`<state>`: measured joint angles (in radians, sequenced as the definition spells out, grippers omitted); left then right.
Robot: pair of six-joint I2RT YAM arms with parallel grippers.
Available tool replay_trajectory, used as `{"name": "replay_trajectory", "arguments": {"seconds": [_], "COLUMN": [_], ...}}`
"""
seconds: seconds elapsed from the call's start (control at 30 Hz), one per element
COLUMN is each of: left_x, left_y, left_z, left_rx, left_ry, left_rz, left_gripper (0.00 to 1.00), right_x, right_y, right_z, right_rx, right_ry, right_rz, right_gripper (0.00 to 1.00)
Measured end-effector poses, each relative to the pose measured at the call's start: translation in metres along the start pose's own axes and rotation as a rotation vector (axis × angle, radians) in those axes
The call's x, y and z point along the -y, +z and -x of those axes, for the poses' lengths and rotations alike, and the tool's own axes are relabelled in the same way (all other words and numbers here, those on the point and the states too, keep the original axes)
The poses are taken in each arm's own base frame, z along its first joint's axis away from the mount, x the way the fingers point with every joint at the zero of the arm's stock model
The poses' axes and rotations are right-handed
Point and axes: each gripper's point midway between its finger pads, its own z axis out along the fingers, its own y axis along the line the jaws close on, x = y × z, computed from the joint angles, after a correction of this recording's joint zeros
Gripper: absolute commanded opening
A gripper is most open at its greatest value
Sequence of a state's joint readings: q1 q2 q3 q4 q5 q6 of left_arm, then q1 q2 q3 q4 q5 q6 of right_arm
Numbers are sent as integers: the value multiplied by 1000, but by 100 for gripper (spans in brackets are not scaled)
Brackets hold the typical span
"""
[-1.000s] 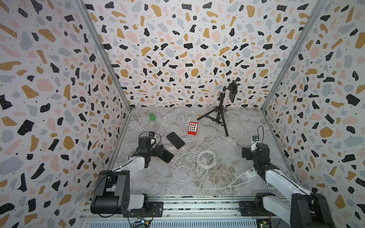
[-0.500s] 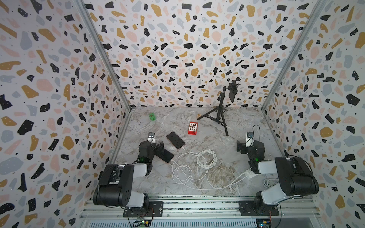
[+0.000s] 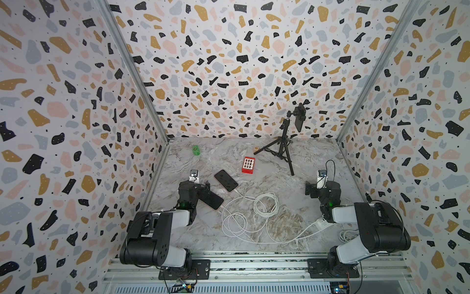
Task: Plug the charging cable into the phone
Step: Reset both arms
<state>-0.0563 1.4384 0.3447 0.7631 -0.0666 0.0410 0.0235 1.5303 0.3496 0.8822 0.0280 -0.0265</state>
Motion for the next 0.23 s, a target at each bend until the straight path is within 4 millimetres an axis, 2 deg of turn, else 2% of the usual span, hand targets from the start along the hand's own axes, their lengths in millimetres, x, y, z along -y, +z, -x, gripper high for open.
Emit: {"name": "replay_trajectory", "arguments": {"seconds": [0.23], "left_x": [1], "left_y": [0], "left_z": [0], "left_rx": [0], "left_ry": [0], "left_rz": [-3], "left_gripper": [100], "right_x": [-1], "right_y": [0], "right_z": [0], "right_rx": [1], "right_ry": [0], "right_rz": [3], "right_gripper": [100]}}
